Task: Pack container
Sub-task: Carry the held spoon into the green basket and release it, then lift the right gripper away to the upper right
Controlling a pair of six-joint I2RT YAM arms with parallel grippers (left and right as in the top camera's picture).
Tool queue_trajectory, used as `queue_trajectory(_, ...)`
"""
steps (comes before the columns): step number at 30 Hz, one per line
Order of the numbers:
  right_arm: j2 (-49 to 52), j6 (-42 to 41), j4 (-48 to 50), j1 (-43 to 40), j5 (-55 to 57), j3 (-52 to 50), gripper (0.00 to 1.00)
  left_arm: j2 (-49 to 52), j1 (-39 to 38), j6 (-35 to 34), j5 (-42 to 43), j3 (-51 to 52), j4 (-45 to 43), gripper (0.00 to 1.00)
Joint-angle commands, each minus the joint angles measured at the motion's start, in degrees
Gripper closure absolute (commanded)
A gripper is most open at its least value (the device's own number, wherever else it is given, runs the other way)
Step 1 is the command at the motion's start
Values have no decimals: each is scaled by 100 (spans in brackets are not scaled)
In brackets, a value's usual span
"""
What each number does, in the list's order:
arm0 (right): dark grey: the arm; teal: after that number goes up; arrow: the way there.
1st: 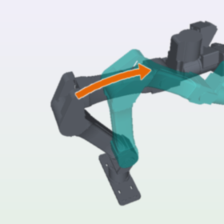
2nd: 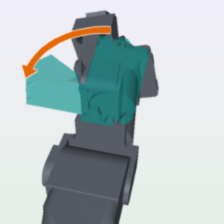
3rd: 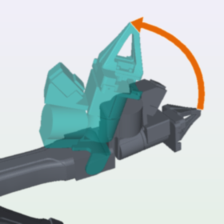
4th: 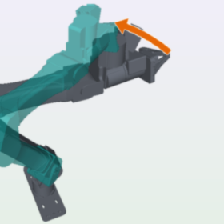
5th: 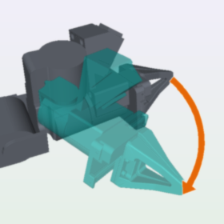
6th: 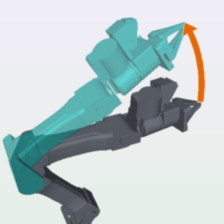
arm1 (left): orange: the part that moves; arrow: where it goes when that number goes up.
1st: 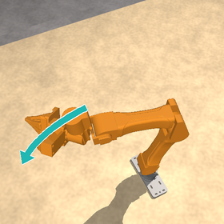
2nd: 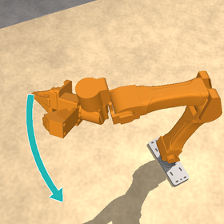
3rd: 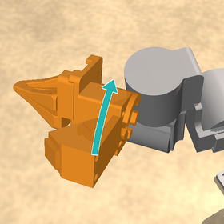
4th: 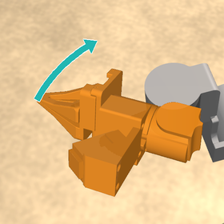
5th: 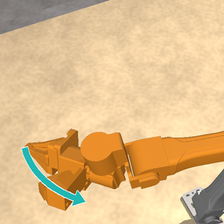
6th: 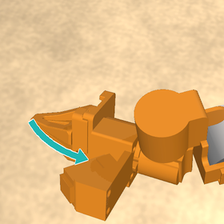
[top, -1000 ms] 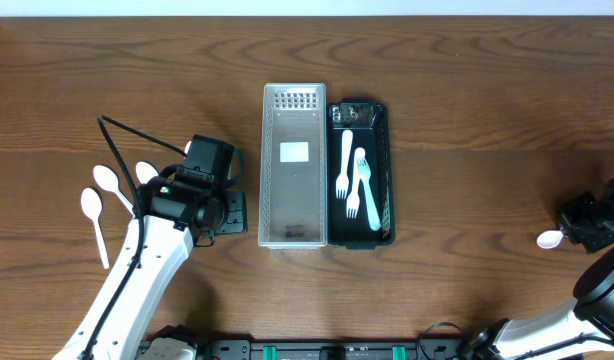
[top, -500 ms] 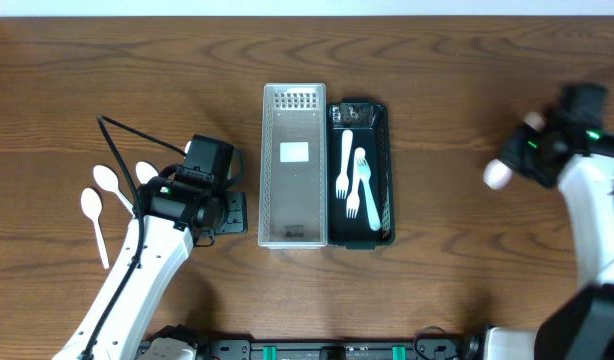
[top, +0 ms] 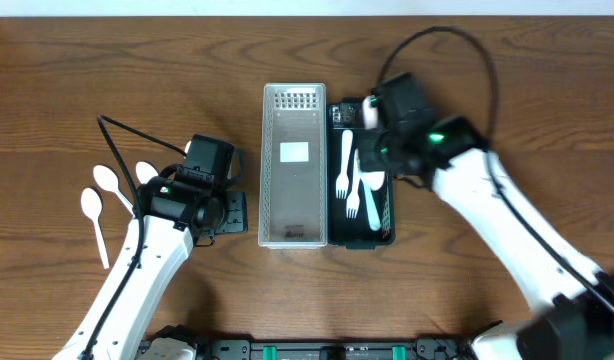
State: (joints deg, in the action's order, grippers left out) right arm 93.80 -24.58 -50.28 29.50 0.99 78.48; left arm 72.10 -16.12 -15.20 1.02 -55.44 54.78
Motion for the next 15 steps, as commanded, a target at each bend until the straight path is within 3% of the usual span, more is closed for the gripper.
queue_trajectory(1,573,-131,-26,175,190,50,95,-61,31,9,-87,-105,-4,38)
queue_trajectory(3,833,-127,-11,212,192,50,93,-61,31,9,-87,-105,-4,38)
queue_trajectory(4,916,-127,-9,214,190,50,92,-61,31,9,-87,-105,-4,30)
queue_trajectory(6,1029,-98,13,214,186,50,87,-61,31,9,-87,-105,-7,25)
queue_trajectory(12,944,46,219,197,188,111,79,-61,31,9,-87,-105,-7,25)
queue_trajectory(14,881,168,219,170,188,229,69,-63,31,9,-87,-107,-4,25)
queue_trajectory(15,837,249,208,151,190,310,56,-66,31,9,-87,-107,-4,24)
